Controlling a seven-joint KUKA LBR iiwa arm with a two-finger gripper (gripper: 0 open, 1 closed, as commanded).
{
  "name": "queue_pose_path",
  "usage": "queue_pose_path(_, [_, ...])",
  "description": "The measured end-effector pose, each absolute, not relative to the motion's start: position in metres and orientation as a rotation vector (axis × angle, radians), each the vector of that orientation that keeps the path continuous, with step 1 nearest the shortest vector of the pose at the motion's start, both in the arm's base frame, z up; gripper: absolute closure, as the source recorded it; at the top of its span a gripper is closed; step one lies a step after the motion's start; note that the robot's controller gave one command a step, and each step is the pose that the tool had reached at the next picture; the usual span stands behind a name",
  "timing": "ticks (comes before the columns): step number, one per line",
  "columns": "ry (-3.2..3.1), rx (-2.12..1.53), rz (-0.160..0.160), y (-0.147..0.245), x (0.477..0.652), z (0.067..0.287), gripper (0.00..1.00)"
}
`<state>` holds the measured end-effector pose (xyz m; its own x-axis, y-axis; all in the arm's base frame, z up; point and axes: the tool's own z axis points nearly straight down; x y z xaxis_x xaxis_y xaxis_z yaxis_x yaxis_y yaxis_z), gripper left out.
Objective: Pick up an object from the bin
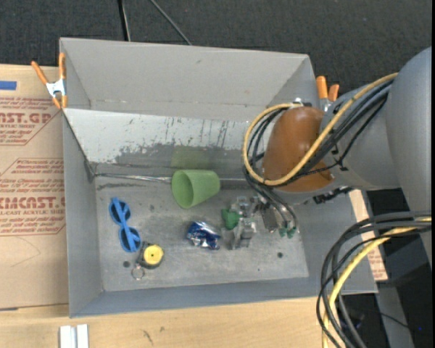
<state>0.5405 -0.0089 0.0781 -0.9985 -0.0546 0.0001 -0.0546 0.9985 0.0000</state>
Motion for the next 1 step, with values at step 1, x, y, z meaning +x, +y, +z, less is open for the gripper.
queue_pose_path(1, [-3.147,0.141,0.002,-0.0093,0.5115,0.2016,1.0])
